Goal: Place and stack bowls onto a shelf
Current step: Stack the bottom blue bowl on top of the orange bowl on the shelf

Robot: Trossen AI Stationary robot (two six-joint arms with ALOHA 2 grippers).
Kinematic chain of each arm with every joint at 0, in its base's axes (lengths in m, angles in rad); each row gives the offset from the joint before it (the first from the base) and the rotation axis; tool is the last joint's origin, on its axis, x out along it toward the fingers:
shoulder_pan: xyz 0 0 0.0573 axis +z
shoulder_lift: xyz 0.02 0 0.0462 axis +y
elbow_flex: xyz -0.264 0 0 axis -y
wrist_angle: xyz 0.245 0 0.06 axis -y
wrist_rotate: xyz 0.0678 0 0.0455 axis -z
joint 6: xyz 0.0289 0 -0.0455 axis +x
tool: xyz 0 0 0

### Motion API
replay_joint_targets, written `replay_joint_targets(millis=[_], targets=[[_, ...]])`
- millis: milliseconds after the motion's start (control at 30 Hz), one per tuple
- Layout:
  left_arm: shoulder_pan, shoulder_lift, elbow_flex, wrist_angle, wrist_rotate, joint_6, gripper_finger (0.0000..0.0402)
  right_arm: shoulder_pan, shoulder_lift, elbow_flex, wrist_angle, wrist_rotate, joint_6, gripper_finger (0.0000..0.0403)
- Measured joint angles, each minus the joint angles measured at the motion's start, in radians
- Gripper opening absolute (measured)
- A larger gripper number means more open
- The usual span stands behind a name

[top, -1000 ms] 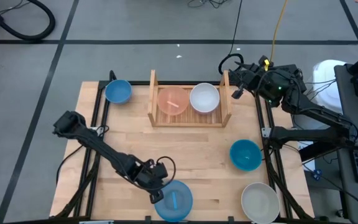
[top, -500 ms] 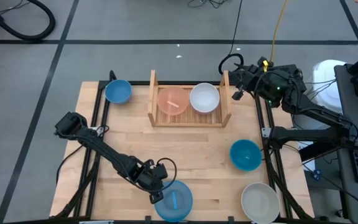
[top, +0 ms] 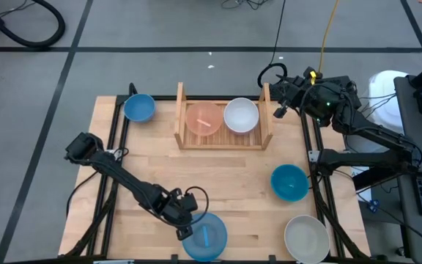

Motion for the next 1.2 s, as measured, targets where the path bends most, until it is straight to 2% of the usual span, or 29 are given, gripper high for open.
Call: replay_joint_targets(millis=[300,600,733,900,1100,1200], targets=[[-0.005,0.057,0.000,0.041,0.031,-0.029,0.0095,0.000,0.000,0.000,0.001,0.000,0.000,0.0153],[-0.004,0.124,-0.001,0.079,0.046,-0.147,0.0093,0.000,0.000,0.000,0.004,0.000,0.000,0.0153],[0.004,0.132,0.000,0.083,0.047,-0.188,0.0072,0.000,0.000,0.000,0.004,0.000,0.000,0.0153],[0.027,0.121,-0.001,0.079,0.048,-0.235,0.0014,0.000,0.000,0.000,0.004,0.000,0.000,0.0153],[0.095,0.064,-0.001,0.067,0.077,-0.311,0.0009,0.000,0.000,0.000,0.005,0.000,-0.042,0.0153],[0.144,0.006,-0.001,0.029,0.074,-0.293,0.0008,0.000,0.000,0.000,0.005,0.000,-0.048,0.0153]])
